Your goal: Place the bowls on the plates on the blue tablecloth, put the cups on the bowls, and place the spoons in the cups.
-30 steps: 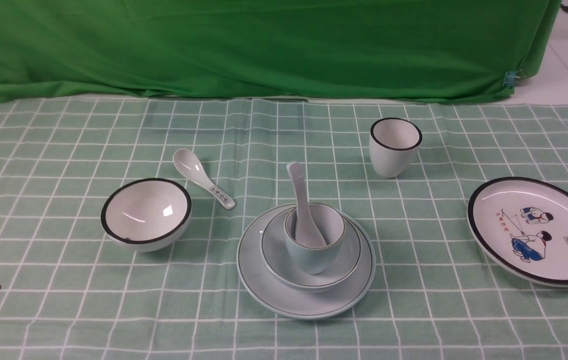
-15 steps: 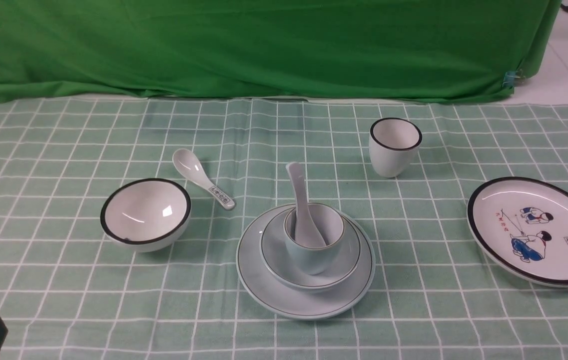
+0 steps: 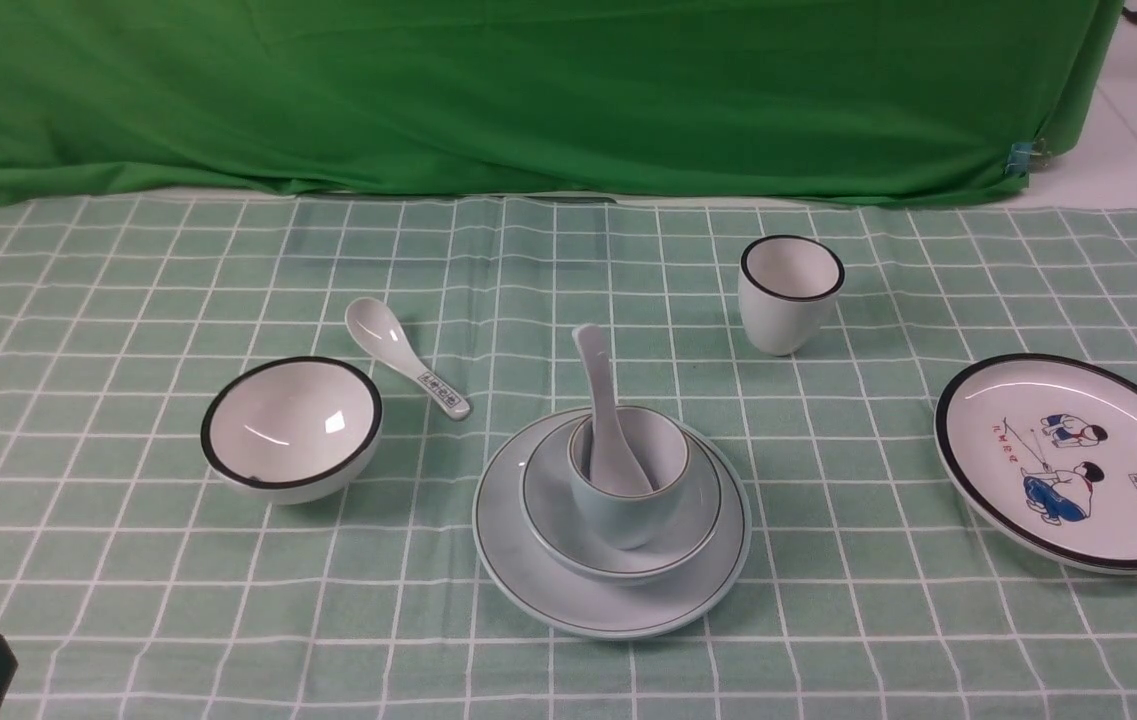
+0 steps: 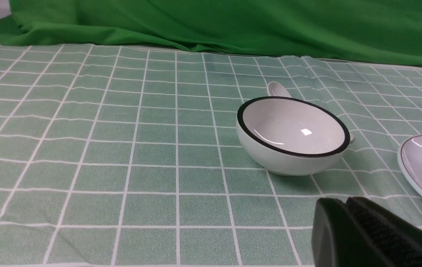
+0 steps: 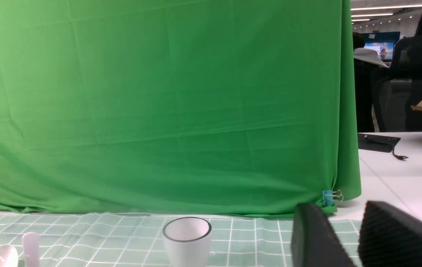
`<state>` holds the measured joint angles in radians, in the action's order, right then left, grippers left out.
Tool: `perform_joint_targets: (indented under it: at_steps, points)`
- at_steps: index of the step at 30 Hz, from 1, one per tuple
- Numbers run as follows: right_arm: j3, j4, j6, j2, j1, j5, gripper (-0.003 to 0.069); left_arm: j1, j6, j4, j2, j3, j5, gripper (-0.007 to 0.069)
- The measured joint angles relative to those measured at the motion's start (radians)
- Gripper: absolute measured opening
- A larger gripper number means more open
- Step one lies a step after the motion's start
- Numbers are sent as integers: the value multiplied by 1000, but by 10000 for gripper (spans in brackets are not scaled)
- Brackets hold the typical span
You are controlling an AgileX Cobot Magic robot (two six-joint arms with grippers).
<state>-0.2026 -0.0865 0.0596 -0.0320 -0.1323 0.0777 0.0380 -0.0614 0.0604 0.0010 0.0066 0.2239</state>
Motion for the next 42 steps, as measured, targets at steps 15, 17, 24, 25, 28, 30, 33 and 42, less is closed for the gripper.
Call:
perform_joint_targets:
  at_steps: [15,17,24,25,28,30,33,42]
  points:
    - [62,10,269,24,35,-170,241,0,-8,-6,0,0,1,13]
    - [109,11,313,29,58,-198,241,0,-8,-7,0,0,2,13]
    - [209,16,309,30,111,-322,241,0,-8,-8,0,0,2,13]
    - [210,17,303,30,114,-336,241,0,-8,-10,0,0,2,13]
    - [210,17,290,30,118,-340,241,0,-8,-15,0,0,2,13]
    - [210,18,253,30,118,-339,241,0,-8,-18,0,0,2,13]
    - [210,18,208,30,119,-339,241,0,-8,-19,0,0,2,13]
    - [210,18,185,30,119,-337,241,0,-6,-21,0,0,2,13]
